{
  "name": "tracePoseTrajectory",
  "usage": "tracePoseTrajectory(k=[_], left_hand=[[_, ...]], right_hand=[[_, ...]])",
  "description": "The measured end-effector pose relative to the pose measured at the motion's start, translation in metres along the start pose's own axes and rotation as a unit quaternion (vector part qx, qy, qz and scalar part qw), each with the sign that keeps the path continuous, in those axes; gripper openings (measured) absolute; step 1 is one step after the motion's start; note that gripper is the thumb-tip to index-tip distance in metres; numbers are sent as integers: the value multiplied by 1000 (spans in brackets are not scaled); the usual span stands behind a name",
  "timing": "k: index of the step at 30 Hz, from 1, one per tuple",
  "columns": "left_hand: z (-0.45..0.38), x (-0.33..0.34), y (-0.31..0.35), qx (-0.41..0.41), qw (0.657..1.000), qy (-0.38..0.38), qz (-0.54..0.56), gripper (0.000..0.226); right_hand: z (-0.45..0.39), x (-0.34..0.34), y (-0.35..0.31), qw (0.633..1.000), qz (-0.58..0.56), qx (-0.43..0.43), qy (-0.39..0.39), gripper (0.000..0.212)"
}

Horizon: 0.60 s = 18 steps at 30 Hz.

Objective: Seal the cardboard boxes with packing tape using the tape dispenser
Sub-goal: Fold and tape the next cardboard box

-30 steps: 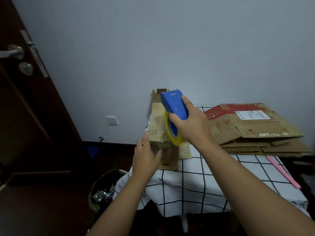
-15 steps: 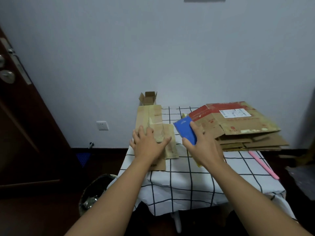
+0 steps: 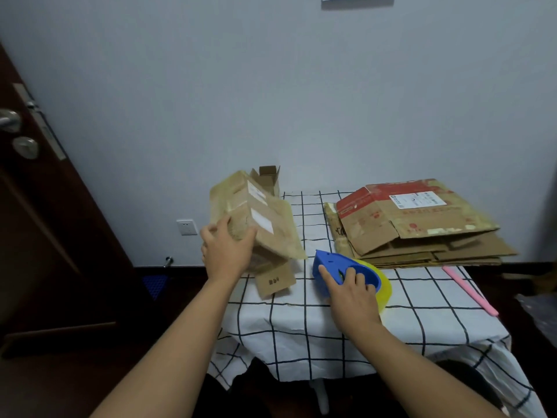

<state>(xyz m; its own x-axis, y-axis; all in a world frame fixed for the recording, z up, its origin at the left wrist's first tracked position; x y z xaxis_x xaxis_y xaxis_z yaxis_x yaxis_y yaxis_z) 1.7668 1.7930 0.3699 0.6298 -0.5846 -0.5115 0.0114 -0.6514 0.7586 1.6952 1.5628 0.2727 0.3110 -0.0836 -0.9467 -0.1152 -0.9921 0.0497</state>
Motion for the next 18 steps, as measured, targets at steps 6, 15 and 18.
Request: tracePoseTrajectory(k=[6,15,18], left_hand=[[-14,-24,-9,-99,980,26,170,55],[-4,-25,-4,-329,790,-157,493,59],[1,-17,-7,-345,745,-192,537,59]], right_hand=[[2,4,-13,998,25,-24,-58,76],[-58,-70,-24,921,-379,95,-17,51],[-63,-88,-33,692,-663,254,-128,61]])
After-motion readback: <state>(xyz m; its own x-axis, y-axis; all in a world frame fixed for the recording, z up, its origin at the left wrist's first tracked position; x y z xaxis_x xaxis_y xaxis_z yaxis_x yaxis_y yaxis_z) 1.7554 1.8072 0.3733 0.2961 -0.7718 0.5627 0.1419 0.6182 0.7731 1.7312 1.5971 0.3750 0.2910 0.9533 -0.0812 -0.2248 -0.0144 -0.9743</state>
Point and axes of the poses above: each hand's wrist, its own z-axis away from the middle knuckle, its own x-axis out of the palm, y = z × x, the point moved 2 cm from there along -z, towards the middle knuckle, and after that the axes turned 14 degrees about y, right-handed, at the moved point
